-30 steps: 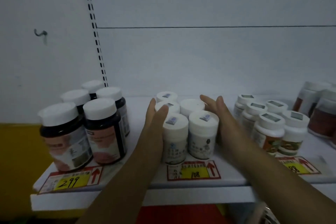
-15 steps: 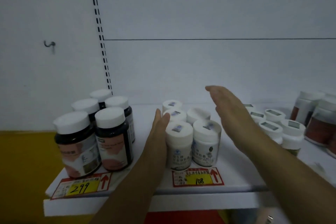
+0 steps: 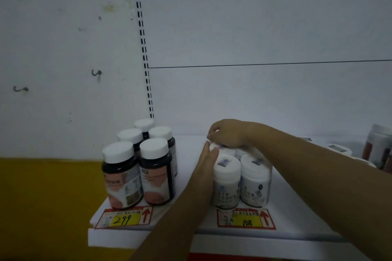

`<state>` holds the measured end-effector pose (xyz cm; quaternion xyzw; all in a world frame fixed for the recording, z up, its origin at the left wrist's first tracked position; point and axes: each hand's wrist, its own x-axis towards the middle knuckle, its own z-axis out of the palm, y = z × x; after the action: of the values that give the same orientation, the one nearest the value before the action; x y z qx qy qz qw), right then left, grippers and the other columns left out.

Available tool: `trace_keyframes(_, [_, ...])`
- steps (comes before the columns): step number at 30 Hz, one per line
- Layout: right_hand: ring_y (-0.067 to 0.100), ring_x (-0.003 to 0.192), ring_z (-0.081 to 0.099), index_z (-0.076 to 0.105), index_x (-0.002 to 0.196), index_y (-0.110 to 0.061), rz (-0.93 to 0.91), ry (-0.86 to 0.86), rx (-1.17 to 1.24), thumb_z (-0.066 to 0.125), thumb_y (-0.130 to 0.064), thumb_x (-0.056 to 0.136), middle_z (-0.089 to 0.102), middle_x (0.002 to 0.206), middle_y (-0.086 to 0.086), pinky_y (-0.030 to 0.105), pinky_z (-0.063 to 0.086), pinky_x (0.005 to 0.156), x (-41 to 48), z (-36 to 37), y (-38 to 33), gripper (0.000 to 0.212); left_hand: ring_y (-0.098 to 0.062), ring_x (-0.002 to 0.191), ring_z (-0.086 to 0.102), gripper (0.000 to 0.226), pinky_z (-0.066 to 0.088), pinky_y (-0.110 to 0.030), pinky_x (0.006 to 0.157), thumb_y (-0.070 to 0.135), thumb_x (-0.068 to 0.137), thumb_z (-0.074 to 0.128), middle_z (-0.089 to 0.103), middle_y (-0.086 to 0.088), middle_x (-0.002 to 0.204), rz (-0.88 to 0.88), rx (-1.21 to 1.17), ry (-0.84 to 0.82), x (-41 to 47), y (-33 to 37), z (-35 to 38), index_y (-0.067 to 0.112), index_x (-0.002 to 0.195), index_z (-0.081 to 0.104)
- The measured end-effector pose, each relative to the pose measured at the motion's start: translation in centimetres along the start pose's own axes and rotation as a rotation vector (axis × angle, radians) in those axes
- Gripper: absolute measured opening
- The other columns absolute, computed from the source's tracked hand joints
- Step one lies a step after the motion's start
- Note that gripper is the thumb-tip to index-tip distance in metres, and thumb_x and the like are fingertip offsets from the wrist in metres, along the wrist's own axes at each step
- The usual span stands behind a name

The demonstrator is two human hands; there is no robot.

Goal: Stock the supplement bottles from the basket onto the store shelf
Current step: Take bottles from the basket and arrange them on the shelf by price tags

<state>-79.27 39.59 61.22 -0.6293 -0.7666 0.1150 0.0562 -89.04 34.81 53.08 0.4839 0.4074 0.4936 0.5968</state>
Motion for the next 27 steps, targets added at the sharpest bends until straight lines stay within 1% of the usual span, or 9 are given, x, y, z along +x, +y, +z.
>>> trace_keyframes(5, [0.022, 0.141, 0.025, 0.027, 0.146, -0.02, -0.022, 0.175, 0.139, 0.034, -0.052, 0.094, 0.024, 0.156, 0.002, 0.035, 0.019, 0.114, -0.6, -0.2, -0.2, 0.061, -0.022, 0.135, 0.04, 0.048, 0.03, -0.038, 0.113, 0.042, 0.098, 0.032, 0.039, 0.001, 0.149, 0.054, -0.005, 0.011, -1.5, 0.2, -0.2, 0.029, 0.144, 0.032])
trace_keyframes(9, [0.016, 0.124, 0.043, 0.032, 0.139, -0.034, -0.184, 0.569, 0.358, 0.03, -0.063, 0.087, 0.039, 0.148, 0.001, 0.032, 0.038, 0.097, -4.7, -1.0, -2.5, 0.059, 0.007, 0.134, 0.033, 0.032, 0.033, -0.015, 0.107, 0.045, 0.09, 0.044, 0.039, 0.036, 0.139, 0.755, 0.354, 0.212, -6.5, 0.8, -2.4, 0.051, 0.12, 0.052])
trace_keyframes(12, [0.019, 0.135, 0.034, 0.031, 0.128, -0.055, -0.241, 0.662, 0.369, 0.02, -0.082, 0.073, 0.054, 0.132, 0.004, 0.038, 0.032, 0.103, -10.0, 0.1, -4.6, 0.063, -0.005, 0.134, 0.041, 0.028, 0.039, -0.026, 0.107, 0.032, 0.088, 0.048, 0.052, 0.016, 0.138, 1.084, 0.494, 0.264, -8.9, 2.9, -7.1, 0.034, 0.113, 0.062])
trace_keyframes(14, [0.013, 0.142, 0.019, 0.025, 0.12, -0.069, -0.253, 0.63, 0.303, 0.017, -0.085, 0.065, 0.033, 0.149, -0.016, 0.033, 0.02, 0.106, -12.2, 1.8, -6.2, 0.058, -0.011, 0.133, 0.044, 0.025, 0.038, -0.028, 0.107, 0.026, 0.087, 0.048, 0.057, 0.006, 0.134, 1.174, 0.491, 0.301, -9.1, 5.3, -11.4, 0.024, 0.106, 0.064])
trace_keyframes(17, [-0.004, 0.131, 0.028, 0.029, 0.112, -0.073, -0.207, 0.521, 0.591, 0.025, -0.077, 0.072, 0.04, 0.13, -0.038, 0.022, 0.025, 0.101, -9.5, 3.3, -9.3, 0.041, 0.007, 0.13, 0.037, 0.03, 0.032, -0.023, 0.106, 0.041, 0.079, 0.05, 0.044, 0.024, 0.137, 0.902, 0.446, 0.359, -7.1, 7.6, -16.2, 0.042, 0.108, 0.059])
trace_keyframes(19, [0.004, 0.132, 0.034, 0.036, 0.132, -0.047, -0.141, 0.584, 0.913, 0.031, -0.054, 0.093, 0.041, 0.14, -0.02, 0.025, 0.027, 0.107, -5.9, 4.6, -9.8, 0.04, 0.006, 0.13, 0.031, 0.046, 0.029, -0.026, 0.105, 0.05, 0.077, 0.053, 0.032, 0.023, 0.146, 0.62, 0.373, 0.315, -5.1, 6.8, -18.5, 0.045, 0.123, 0.048])
trace_keyframes(21, [0.014, 0.141, 0.024, 0.041, 0.133, -0.032, -0.087, 0.578, 1.2, 0.014, -0.043, 0.099, 0.031, 0.152, -0.003, 0.033, 0.016, 0.116, -3.5, 6.5, -10.8, 0.045, -0.005, 0.134, 0.026, 0.069, 0.029, -0.033, 0.104, 0.064, 0.074, 0.055, 0.025, 0.01, 0.154, 0.407, 0.327, 0.226, -3.6, 5.3, -20.3, 0.042, 0.136, 0.036])
trace_keyframes(25, [0.017, 0.134, 0.04, 0.048, 0.13, -0.038, -0.001, 0.542, 1.498, 0.014, -0.067, 0.088, 0.043, 0.147, -0.004, 0.045, 0.029, 0.112, -1.4, 10.6, -11.9, 0.061, -0.007, 0.139, 0.028, 0.072, 0.025, -0.041, 0.113, 0.075, 0.063, 0.042, 0.028, 0.018, 0.152, 0.259, 0.105, 0.13, -1.2, 3.0, -22.1, 0.053, 0.131, 0.034])
trace_keyframes(27, [0.024, 0.12, 0.056, 0.052, 0.128, -0.034, 0.001, 0.444, 1.597, 0.017, -0.073, 0.084, 0.06, 0.131, 0.0, 0.052, 0.041, 0.102, -0.7, 11.4, -11.6, 0.069, 0.002, 0.12, 0.051, 0.06, 0.044, -0.033, 0.1, 0.073, 0.072, 0.036, 0.052, 0.027, 0.131, 0.209, 0.035, 0.015, -0.3, 2.8, -22.0, 0.051, 0.128, 0.045])
